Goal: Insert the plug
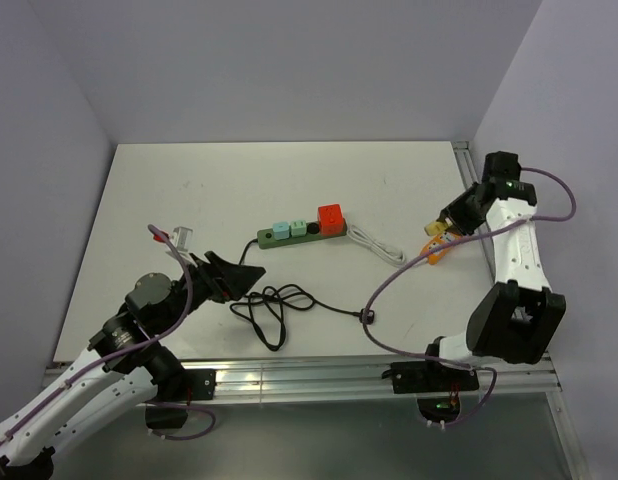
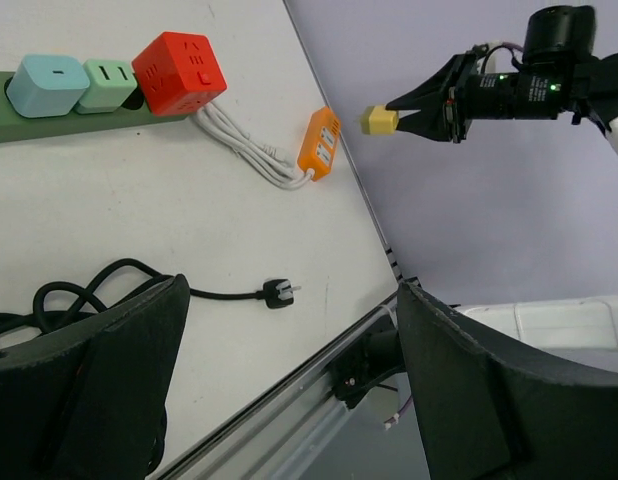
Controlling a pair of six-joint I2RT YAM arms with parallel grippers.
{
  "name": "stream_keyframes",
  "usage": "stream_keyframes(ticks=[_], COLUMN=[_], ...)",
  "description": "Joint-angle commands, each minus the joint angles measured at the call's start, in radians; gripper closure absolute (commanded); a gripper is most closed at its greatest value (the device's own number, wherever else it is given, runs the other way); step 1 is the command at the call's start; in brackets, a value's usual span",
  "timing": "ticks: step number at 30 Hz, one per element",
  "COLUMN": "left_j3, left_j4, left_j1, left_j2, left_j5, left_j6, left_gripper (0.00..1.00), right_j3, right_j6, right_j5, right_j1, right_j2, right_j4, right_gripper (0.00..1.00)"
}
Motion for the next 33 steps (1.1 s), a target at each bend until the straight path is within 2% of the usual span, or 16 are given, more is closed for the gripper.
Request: stream_keyframes(ticks=[1,10,14,19,33], left_j3=[-0.024,-0.033,-0.036,-0.046,-0.044], left_j4=[0.076,0.102,0.11,0.126,0.142], left_j1=[-0.002,-0.002,-0.002,0.0,0.0], left_j2=[-0.012,-0.015,-0.004,-0.009,0.011], left_j5=[0.037,0.023,0.026,0.032,0.041], left_j6=[0.019,0.05,0.056,0.054,0.056], left_gripper=[0.11,0.11,0.12,0.12,0.14], right_j3=[0.031,0.056,0.159,0.22,0.26], right_j6=[-0.051,0.004,-0.011,-0.077,-0.115], right_j5=[-0.105,0.003,0.104,0.108,0.095], right_j1=[-0.103,-0.134,-0.139,-0.14,-0.139], right_j2=[0.088,0.165,0.254,0.377,0.46], right_j4=[-0.07,-0.086,-0.193,-0.231,-0.19], right_gripper=[1.0,1.0,1.0,1.0,1.0])
